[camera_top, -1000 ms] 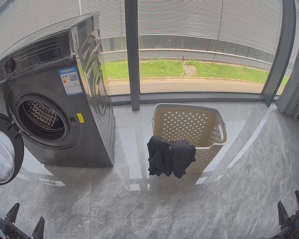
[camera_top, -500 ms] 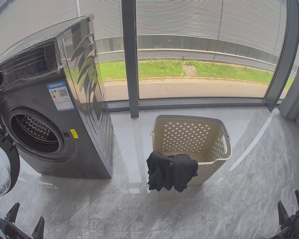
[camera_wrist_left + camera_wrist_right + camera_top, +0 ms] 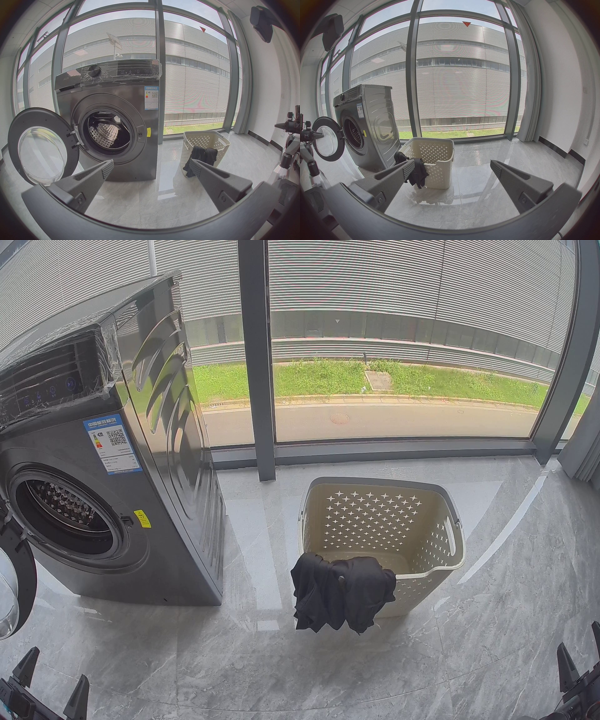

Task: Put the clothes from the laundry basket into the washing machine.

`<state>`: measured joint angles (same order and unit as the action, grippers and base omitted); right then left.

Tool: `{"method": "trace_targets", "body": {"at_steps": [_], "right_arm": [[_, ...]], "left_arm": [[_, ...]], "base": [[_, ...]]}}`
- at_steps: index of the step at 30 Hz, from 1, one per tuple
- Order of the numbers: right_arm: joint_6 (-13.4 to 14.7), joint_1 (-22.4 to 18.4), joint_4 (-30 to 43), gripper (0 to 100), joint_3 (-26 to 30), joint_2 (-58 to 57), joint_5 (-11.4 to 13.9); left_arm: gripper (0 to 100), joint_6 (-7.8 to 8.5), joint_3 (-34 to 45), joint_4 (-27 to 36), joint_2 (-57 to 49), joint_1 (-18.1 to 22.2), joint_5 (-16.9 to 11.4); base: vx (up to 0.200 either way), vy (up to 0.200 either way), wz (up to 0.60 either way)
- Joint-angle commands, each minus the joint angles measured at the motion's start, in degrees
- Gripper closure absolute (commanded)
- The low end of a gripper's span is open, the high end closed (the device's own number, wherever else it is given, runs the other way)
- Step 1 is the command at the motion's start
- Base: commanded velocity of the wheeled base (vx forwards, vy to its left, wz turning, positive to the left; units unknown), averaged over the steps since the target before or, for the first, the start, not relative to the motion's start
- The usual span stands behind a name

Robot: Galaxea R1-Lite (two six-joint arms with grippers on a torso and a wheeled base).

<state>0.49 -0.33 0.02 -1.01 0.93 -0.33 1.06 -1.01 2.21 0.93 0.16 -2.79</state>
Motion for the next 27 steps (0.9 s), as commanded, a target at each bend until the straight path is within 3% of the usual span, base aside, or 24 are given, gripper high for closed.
{"method": "trace_targets", "body": {"at_steps": [1,4,22,27], "right_arm": [[0.04,-0.02,-0.02,0,0.84,-0.84,-0.02],[0.04,-0.02,-0.02,0,0.84,-0.84,-0.02],[0.48,-0.11,-0.02,0,0.92,-0.84,-0.02],[0.39,-0.11,-0.02,0,0.92,-0.84,0.07]], "left_arm": [[0,-0.01,0.92,-0.01,-0.84,0.02,-0.02],[0,-0.01,0.92,-0.01,-0.84,0.02,-0.02],[0,0.08,0.92,-0.01,-0.84,0.02,-0.02],[0,0.17,0.92,0.08,-0.84,0.02,-0.11]], "base": [[0.000,-0.200,0.00],[0.000,-0.200,0.00],[0.000,0.000,0.00],[0.200,0.000,0.00]]}}
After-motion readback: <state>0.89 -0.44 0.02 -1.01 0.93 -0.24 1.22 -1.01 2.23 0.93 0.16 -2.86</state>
